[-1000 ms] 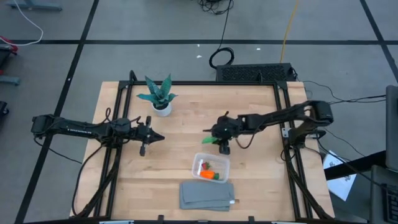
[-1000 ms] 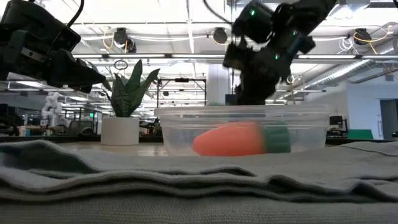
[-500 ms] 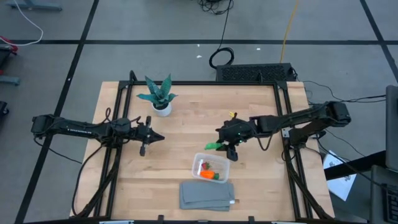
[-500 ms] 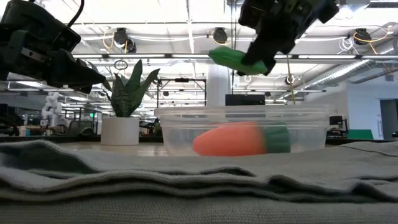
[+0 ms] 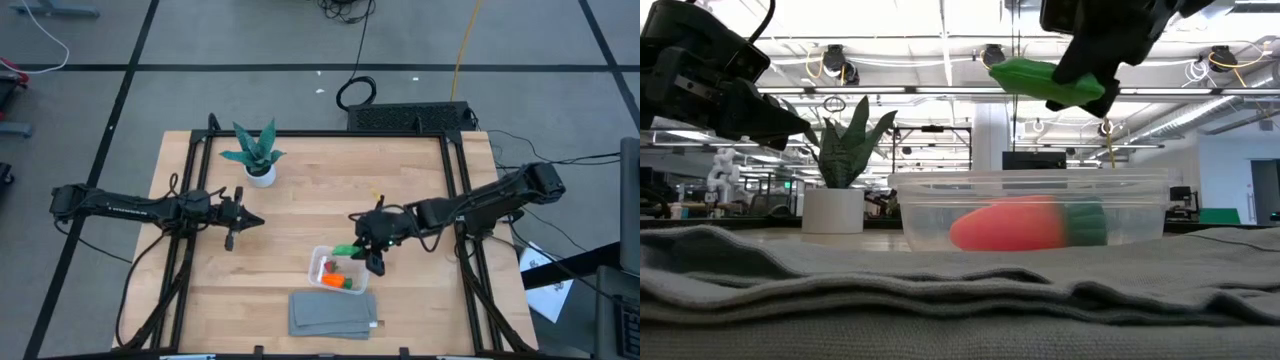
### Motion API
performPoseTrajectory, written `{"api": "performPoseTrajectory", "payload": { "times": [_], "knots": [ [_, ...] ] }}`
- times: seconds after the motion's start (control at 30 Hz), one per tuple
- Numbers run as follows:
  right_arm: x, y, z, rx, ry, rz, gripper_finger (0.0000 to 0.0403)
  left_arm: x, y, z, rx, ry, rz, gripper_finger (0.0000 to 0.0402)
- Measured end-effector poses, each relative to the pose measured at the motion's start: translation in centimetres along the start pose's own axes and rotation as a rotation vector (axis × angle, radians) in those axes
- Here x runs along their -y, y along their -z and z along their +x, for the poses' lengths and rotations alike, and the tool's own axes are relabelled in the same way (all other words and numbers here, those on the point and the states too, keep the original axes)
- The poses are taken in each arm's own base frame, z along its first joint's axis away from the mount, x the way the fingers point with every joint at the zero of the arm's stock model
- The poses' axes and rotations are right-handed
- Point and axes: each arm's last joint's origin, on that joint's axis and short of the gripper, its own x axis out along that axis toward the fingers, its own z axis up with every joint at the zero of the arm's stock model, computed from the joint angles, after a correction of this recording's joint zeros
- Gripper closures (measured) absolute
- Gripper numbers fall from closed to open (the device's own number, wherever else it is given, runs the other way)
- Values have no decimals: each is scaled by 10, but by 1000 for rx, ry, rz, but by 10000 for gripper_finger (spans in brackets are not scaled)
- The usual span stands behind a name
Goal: Pick and placing Produce into tupperware
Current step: Put the green peas into the transparent bin
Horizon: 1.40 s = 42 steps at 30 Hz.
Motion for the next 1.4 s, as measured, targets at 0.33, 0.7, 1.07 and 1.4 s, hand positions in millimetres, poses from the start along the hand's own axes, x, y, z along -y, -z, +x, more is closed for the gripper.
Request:
{"api": "performPoseTrajectory", "payload": {
  "times": [0.33, 0.7, 1.07, 1.4],
  "knots": [
    [-14, 13, 37, -3, -3, -43, 271, 0, 0, 0, 4, 0, -7, 380],
    [-3, 33, 73, -124, 55, -112, 271, 0, -1, 0, 10, 0, -13, 380],
    [11, 38, 86, -174, 96, -129, 271, 0, -1, 0, 10, 0, -13, 380],
    [12, 38, 86, -179, 100, -131, 270, 0, -1, 0, 9, 0, -12, 380]
  ]
}}
